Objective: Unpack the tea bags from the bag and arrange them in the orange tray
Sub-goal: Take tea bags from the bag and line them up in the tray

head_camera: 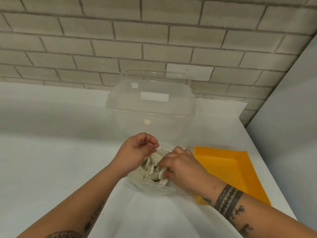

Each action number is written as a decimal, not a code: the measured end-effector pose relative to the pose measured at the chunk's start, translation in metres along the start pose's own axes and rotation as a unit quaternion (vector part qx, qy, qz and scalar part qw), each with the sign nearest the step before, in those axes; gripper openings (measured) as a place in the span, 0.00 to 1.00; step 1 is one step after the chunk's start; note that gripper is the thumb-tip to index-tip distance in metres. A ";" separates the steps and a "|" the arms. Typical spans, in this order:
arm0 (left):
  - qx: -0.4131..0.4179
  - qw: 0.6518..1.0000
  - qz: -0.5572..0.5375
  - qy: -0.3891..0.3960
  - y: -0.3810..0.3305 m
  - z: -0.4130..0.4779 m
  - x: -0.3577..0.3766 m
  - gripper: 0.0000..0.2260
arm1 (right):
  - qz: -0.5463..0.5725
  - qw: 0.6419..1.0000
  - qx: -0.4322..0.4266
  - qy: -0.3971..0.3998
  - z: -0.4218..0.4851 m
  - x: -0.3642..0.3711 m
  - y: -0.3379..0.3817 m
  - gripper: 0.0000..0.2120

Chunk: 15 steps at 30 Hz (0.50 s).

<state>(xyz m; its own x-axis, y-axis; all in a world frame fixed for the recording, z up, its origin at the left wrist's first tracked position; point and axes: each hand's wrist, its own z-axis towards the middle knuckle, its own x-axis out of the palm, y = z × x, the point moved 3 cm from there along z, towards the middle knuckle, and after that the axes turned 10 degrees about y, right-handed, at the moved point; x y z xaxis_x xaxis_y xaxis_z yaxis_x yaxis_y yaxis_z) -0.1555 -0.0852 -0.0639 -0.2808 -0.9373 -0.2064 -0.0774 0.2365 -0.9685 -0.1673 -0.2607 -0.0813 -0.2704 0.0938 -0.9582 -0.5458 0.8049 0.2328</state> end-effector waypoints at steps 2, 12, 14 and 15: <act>-0.029 0.999 -0.028 0.016 0.009 0.002 0.001 0.10 | -0.001 1.000 0.009 0.016 0.005 0.008 0.001 0.13; -0.046 0.974 -0.168 0.142 0.026 0.006 -0.003 0.20 | 0.340 0.927 0.146 -0.058 -0.004 -0.001 0.007 0.03; -0.045 0.964 -0.147 0.217 0.025 0.008 -0.001 0.29 | 0.357 0.920 0.145 -0.073 -0.003 -0.007 0.010 0.03; -0.046 0.960 -0.133 0.242 0.025 0.010 -0.001 0.31 | 0.365 0.915 0.142 -0.091 -0.002 -0.011 0.010 0.04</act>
<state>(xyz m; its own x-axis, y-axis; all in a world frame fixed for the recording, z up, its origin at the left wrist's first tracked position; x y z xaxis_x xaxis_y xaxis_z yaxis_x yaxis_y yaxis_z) -0.1476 -0.0810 -0.0891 -0.6491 -0.7443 0.1572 -0.2858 0.0471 -0.9571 -0.1711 -0.2545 -0.0683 -0.3300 0.7435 -0.5817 -0.0359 0.6059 0.7947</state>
